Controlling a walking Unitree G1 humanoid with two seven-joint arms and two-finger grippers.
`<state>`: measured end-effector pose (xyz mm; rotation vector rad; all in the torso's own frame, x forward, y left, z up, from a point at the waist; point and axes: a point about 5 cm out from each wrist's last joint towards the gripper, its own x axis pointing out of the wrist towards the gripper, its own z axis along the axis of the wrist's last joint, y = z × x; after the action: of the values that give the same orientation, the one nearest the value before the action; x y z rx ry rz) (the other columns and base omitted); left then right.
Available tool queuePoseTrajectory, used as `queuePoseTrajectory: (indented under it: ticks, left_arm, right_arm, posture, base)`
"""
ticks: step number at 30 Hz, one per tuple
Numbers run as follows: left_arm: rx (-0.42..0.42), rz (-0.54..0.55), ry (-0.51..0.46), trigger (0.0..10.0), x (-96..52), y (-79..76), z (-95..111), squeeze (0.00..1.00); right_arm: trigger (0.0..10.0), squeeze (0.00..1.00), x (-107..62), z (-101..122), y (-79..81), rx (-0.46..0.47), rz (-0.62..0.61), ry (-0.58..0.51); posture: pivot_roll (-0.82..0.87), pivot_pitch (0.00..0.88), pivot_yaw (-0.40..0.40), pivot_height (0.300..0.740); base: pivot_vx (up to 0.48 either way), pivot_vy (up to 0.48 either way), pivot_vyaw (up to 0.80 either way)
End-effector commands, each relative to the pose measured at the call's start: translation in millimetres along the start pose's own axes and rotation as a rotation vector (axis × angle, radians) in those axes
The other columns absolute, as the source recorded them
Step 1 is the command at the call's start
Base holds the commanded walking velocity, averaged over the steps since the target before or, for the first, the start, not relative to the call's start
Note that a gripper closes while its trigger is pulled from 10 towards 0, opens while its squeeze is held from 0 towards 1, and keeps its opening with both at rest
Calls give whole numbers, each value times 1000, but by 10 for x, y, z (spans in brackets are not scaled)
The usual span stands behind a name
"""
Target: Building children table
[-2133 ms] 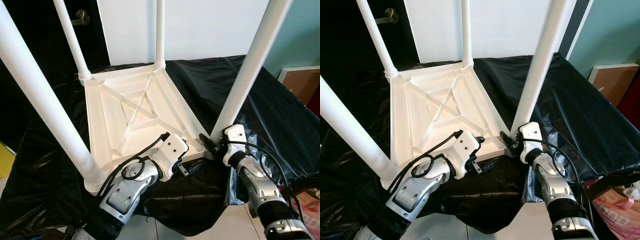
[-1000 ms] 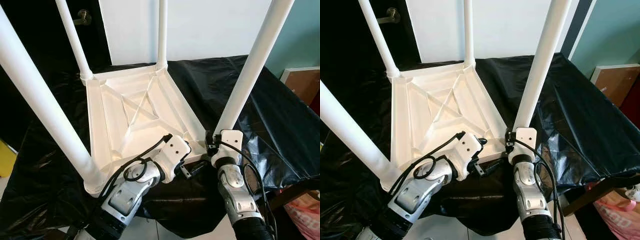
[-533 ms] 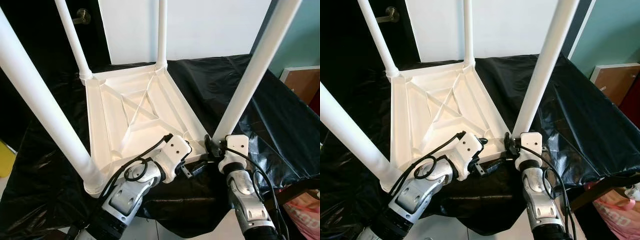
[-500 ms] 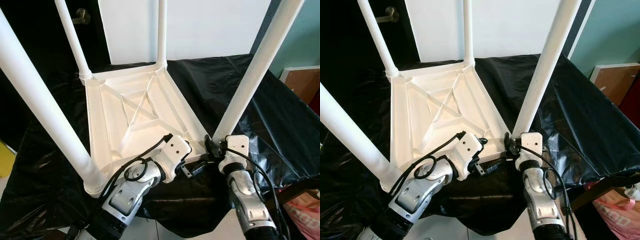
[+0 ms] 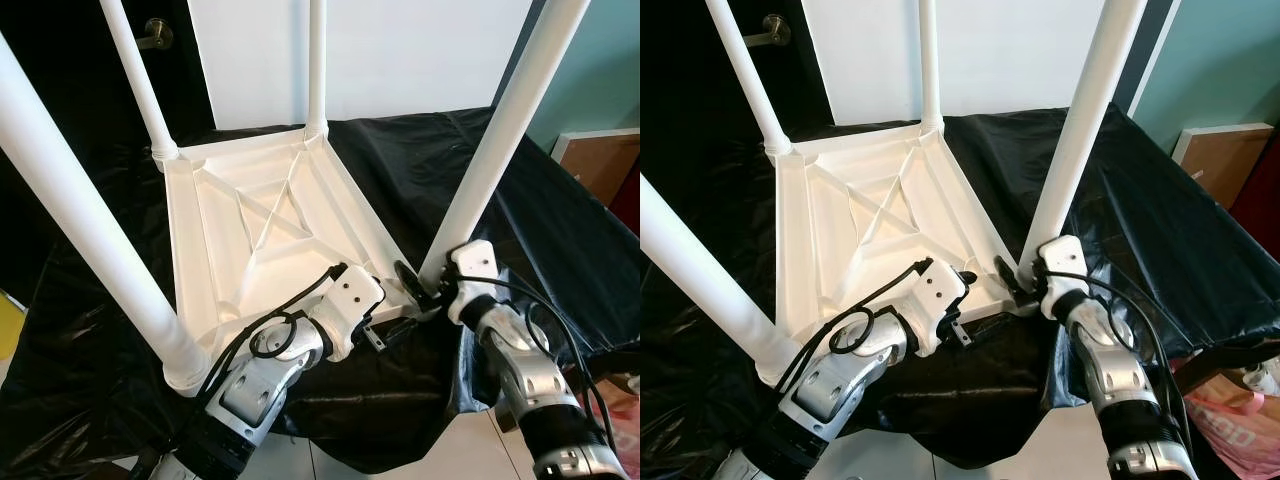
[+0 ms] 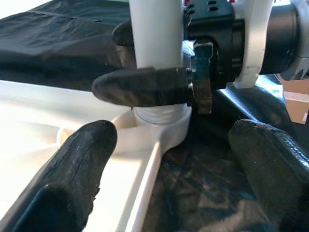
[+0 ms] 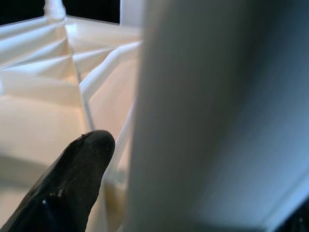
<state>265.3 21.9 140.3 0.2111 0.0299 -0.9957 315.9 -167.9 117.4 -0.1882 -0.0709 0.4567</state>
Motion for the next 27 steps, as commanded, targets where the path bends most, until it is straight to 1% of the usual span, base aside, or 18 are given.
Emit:
queuePoseTrajectory:
  ticks: [1, 2, 3, 10, 11, 13, 16, 17, 18, 19, 20, 24, 26, 27]
  left_arm:
    - [7, -20, 17, 10000, 4, 0, -20, 0]
    - [7, -15, 16, 10000, 0, 3, -18, 0]
    - [7, -8, 16, 10000, -10, 7, -17, 0]
    - [4, 5, 18, 10000, -36, 17, -23, 0]
    - [1, 6, 20, 10000, -45, 9, -30, 0]
    - [1, 5, 21, 10000, -46, 6, -32, 0]
    - [0, 1, 23, 10000, -45, 3, -36, 0]
    - [-1, 0, 24, 10000, -47, 4, -39, 0]
    - [-1, 0, 24, 10000, -47, 4, -39, 0]
    - [-2, -3, 25, 10000, -45, 0, -42, 0]
    - [-2, -7, 26, 10000, -43, -3, -46, 0]
    - [-2, -10, 27, 10000, -43, -4, -49, 0]
    - [-2, -11, 32, 10000, -43, 11, -63, 0]
    - [-2, -11, 32, 10000, -43, 11, -63, 0]
  right_arm:
    - [10000, 0, 6, -53, 32, -6, 24, 27]
    - [8235, 0, 22, -75, 27, -17, 22, 45]
    - [0, 0, 22, -97, 33, -15, 28, 57]
    - [0, 0, -18, -146, 55, 5, 45, 75]
    - [0, 0, -52, -173, 59, 24, 45, 77]
    - [0, 0, -60, -179, 57, 31, 44, 75]
    - [0, 0, -80, -196, 61, 41, 12, 77]
    - [9647, 0, -83, -205, 67, 44, 0, 77]
    - [9647, 0, -83, -205, 67, 44, 0, 77]
    - [10000, 0, -95, -218, 82, 47, -25, 82]
    - [10000, 0, -106, -229, 100, 54, -51, 87]
    - [10000, 0, -113, -233, 118, 58, -72, 91]
    - [10000, 0, -120, -236, 188, 72, -131, 95]
    - [10000, 0, -120, -236, 188, 72, -131, 95]
  posture:
    - [-133, 32, -34, 740]
    - [-121, 31, -42, 740]
    - [-118, 31, -44, 740]
    - [-106, 36, -49, 740]
    - [-110, 39, -46, 740]
    - [-110, 39, -46, 740]
    - [-119, 44, -42, 740]
    - [-122, 45, -40, 740]
    - [-122, 45, -40, 740]
    - [-128, 47, -37, 740]
    - [-131, 48, -36, 740]
    - [-134, 48, -34, 740]
    - [-142, 52, -29, 740]
    - [-142, 52, -29, 740]
  base:
    - [0, 0, 0]
    - [0, 0, 0]
    - [0, 0, 0]
    - [0, 0, 0]
    - [0, 0, 0]
    - [0, 0, 0]
    - [0, 0, 0]
    - [0, 0, 0]
    - [0, 0, 0]
    - [0, 0, 0]
    - [0, 0, 0]
    - [0, 0, 0]
    - [0, 0, 0]
    - [0, 0, 0]
